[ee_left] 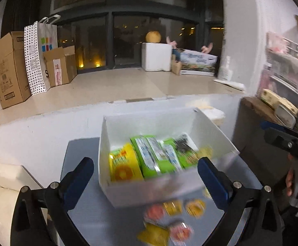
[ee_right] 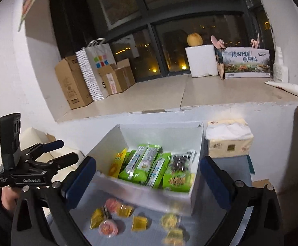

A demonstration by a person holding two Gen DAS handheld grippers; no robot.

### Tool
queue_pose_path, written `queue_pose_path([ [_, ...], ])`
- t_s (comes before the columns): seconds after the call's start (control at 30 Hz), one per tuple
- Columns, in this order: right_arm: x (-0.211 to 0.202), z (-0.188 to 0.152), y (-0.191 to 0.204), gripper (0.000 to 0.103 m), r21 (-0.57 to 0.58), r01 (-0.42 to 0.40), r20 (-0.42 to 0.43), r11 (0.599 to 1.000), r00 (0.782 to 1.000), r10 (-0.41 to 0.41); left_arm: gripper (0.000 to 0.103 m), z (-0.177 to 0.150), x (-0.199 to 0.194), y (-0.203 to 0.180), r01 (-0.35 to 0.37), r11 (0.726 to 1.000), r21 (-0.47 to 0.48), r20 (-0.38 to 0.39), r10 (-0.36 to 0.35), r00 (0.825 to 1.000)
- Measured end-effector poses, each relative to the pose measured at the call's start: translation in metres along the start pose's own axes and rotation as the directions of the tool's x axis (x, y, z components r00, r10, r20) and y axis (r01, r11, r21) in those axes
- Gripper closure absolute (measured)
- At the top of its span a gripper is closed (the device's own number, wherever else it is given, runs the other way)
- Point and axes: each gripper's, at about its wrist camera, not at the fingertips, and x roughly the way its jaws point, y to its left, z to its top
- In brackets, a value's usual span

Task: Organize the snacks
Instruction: 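Lower the yellow pouch and jelly cup into the white box and release, then grasp a yellow jelly cup with the right gripper while the left grasps a cartoon-lid cup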

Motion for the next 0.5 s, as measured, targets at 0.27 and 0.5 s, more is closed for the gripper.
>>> queue_pose_path([
  [0.27,-0.051,-0.097,0.026,0.0,0.008,0.056,-0.04,0.998,0.998,-0.056,0.0,-0.119,-0.059,-0.016,0.024,0.993,-0.113,-0.046,-0.03,0.998],
  [0.5,-0.04,-0.134,0.031,0.0,0.012,0.069,-0.136,0.998,0.988,-0.067,0.0,-0.15,-0.065,-0.013,0.012,0.989,-0.147,-0.093,-0.026,0.995],
])
